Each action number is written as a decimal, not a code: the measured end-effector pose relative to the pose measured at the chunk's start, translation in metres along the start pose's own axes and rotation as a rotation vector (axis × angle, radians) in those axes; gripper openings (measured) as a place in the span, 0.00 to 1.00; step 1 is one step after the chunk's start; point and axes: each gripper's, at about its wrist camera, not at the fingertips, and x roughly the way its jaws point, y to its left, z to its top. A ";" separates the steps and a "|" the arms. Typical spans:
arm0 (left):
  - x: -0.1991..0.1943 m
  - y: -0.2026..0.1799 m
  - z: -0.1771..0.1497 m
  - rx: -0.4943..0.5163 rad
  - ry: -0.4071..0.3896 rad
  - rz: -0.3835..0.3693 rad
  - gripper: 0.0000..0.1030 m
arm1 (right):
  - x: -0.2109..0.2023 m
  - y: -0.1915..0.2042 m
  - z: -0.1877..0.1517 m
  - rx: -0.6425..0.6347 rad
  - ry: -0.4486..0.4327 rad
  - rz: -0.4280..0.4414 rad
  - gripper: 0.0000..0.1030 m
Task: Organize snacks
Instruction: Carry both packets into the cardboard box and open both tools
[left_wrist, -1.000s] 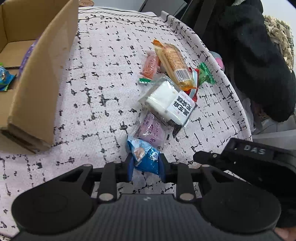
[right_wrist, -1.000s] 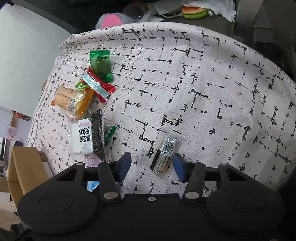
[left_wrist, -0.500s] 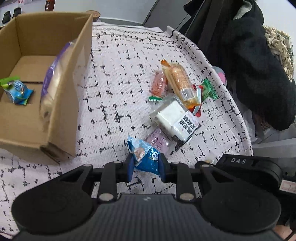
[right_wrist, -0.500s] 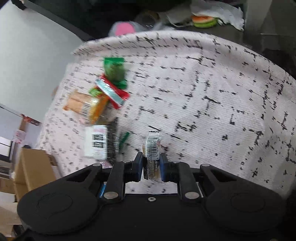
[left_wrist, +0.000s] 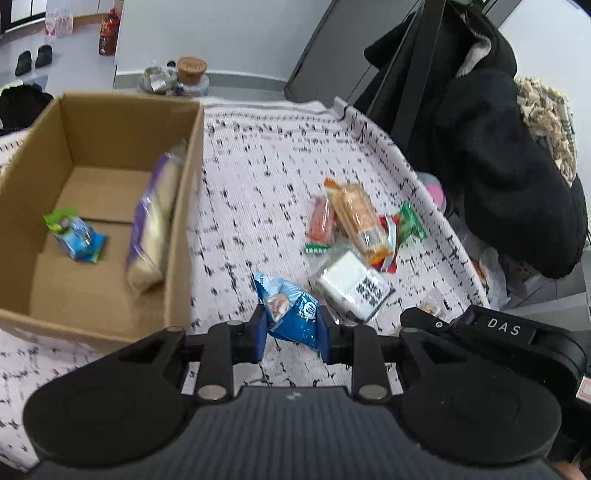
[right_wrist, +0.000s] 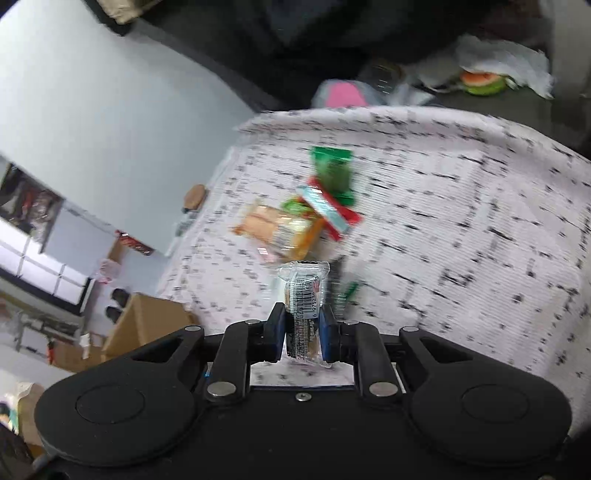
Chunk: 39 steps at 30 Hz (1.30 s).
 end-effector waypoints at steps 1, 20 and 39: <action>-0.003 0.001 0.002 -0.001 -0.007 0.002 0.26 | -0.002 0.004 0.000 -0.019 -0.009 0.018 0.18; -0.058 0.034 0.024 -0.027 -0.116 0.058 0.26 | -0.019 0.052 -0.014 -0.188 -0.036 0.221 0.18; -0.065 0.112 0.028 -0.149 -0.122 0.126 0.26 | 0.004 0.096 -0.045 -0.253 0.069 0.316 0.18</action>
